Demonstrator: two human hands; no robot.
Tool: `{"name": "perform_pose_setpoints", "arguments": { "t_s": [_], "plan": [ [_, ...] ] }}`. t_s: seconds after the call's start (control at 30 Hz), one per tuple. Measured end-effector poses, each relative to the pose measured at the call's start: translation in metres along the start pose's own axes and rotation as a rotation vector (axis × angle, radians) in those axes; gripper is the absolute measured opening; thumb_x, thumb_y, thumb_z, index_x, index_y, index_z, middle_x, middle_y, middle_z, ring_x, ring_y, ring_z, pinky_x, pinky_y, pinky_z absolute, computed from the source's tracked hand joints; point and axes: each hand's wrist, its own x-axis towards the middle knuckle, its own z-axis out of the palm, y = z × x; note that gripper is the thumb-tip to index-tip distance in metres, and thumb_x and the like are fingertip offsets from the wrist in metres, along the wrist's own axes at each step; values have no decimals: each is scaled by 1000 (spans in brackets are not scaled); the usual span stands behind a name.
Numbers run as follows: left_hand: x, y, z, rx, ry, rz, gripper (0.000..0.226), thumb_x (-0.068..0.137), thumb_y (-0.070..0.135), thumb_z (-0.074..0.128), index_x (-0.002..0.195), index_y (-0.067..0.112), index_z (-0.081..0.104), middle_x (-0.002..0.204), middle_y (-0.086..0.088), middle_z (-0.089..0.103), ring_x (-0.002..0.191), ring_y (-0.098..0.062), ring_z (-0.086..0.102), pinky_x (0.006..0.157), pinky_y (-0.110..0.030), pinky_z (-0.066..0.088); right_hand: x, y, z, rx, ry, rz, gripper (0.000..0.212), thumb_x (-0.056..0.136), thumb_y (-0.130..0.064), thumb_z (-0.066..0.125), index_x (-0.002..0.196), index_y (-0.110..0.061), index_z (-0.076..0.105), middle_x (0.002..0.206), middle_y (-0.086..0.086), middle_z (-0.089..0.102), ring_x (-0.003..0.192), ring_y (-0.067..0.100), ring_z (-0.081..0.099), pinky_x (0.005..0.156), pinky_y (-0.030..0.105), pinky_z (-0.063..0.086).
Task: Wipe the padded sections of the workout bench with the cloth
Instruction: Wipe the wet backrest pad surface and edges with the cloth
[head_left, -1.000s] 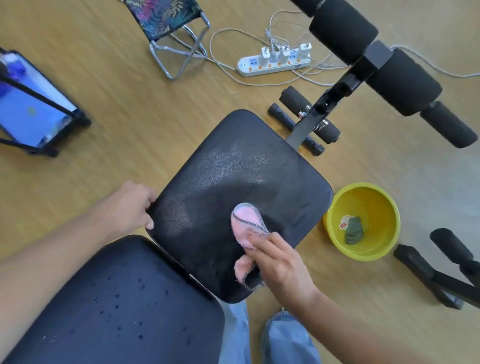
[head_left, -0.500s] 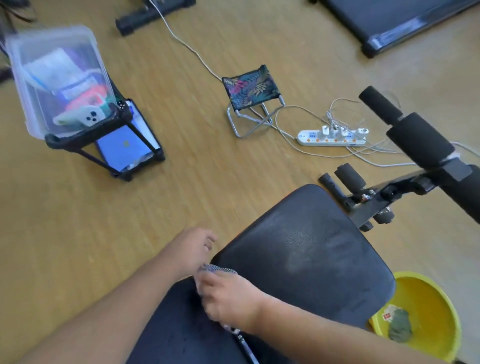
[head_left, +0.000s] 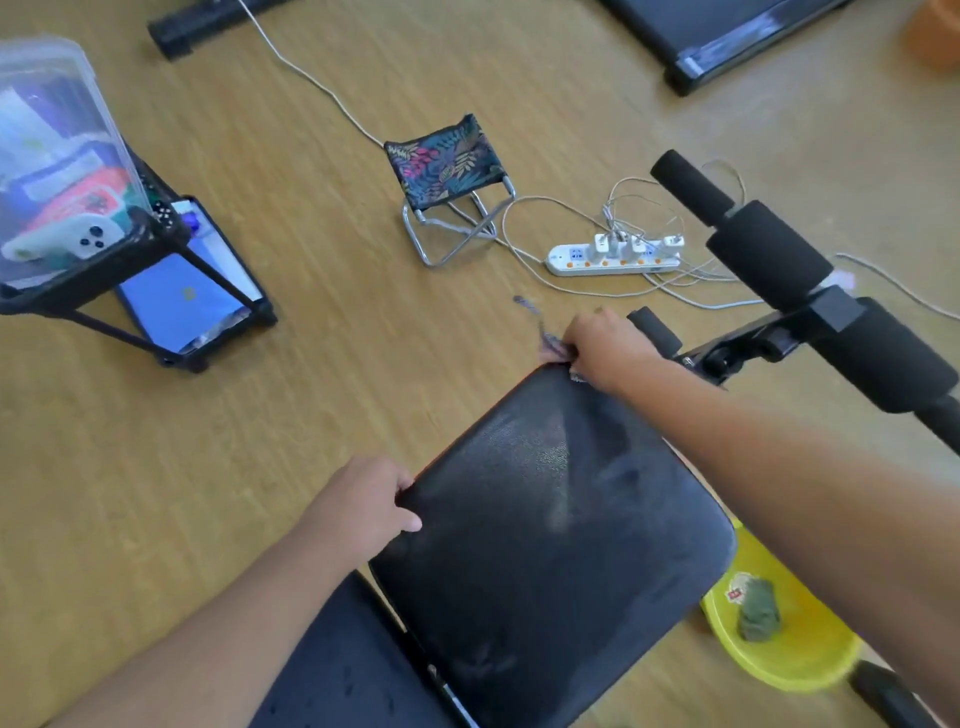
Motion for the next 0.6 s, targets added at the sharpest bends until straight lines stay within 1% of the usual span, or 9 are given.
{"name": "perform_pose_setpoints", "arguments": {
  "t_s": [0.03,0.1,0.17,0.23,0.27,0.33,0.4,0.47,0.6],
  "plan": [
    [2,0,1,31,22,-3,15,73,23,80,69,17,67,73,3,70,76,-20,67,70,-33,56,-9,18,4,50,-9,53,16,87,-2,60,72,-4,59,98,18,62,98,36,65,71,30,45],
    [6,-3,2,70,34,-21,23,75,21,79,63,26,60,74,4,69,77,-20,66,67,-32,52,-39,49,29,206,20,121,17,86,-6,60,71,1,59,90,23,66,92,37,64,69,28,45],
    [9,-6,6,88,27,-22,14,75,21,80,69,25,67,75,0,71,78,-24,68,64,-30,48,-84,70,60,382,128,214,15,80,-7,65,68,-1,59,73,20,67,78,33,63,68,30,53],
    [10,-8,10,94,36,-31,10,72,24,81,81,26,75,79,3,75,84,-22,71,70,-33,54,-122,86,86,554,233,341,29,75,2,65,56,-11,48,52,2,53,64,18,56,58,18,48],
    [9,-7,12,95,33,-33,13,71,24,81,83,29,76,81,6,75,87,-20,71,75,-36,57,-137,91,97,599,250,409,38,74,5,63,51,-15,41,48,0,42,62,21,44,52,16,41],
    [7,-1,14,84,48,-39,14,72,20,82,83,28,77,83,7,76,90,-19,70,80,-40,58,-156,106,116,710,259,577,45,74,5,63,48,-19,36,49,7,38,67,26,30,50,21,32],
    [6,7,12,98,70,-46,11,74,16,81,80,25,78,81,4,75,88,-20,69,80,-40,57,-177,114,141,866,222,776,40,78,4,60,46,-14,43,49,17,45,61,27,31,51,25,29],
    [6,12,14,133,74,-46,10,73,16,82,76,25,77,77,4,74,83,-21,69,77,-40,57,-210,101,168,973,146,917,38,79,6,55,44,-9,47,45,12,45,52,25,36,48,24,28],
    [4,18,13,116,91,-84,13,71,18,84,81,24,79,81,3,76,82,-20,69,77,-38,56,-255,16,199,1130,94,1072,23,75,5,53,53,2,47,50,9,42,53,22,26,44,29,26]
  ]
}}
